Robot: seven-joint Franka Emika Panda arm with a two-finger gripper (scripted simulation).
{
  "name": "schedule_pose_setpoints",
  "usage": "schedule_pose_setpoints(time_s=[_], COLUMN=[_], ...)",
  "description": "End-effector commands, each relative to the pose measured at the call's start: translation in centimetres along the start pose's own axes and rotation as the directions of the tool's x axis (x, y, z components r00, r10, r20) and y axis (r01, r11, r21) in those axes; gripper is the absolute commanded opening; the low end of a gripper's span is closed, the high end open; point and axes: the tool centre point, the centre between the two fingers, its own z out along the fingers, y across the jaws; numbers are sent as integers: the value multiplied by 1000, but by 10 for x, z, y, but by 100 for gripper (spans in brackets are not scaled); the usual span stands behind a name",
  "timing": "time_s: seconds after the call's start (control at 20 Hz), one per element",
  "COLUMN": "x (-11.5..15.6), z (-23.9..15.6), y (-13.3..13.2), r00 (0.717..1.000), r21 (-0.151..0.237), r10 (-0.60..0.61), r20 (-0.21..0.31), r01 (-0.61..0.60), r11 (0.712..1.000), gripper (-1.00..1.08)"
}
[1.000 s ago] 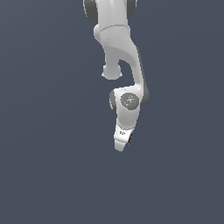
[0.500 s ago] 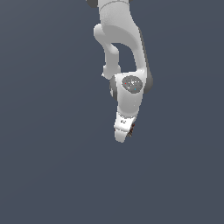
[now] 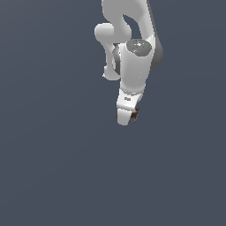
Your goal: Pick up the object and move it to a goal position.
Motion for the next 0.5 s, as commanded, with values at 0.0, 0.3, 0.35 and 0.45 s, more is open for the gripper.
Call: schedule_pose_setpoints(time_s=[0.0,0.3,0.35,0.45], x=[-2,-5,-5,-6], z=[-28,-84,-92,-106], y=[-7,-21,-22,-25], r00=[1000,1000,1000,1000], r21=[0,1,1,1], r10=[0,-1,-1,0], r20=[-1,-3,-3,-3], r01=[0,1,1,0], r11=[1000,1000,1000,1000], gripper=[-100,-100,-100,-100])
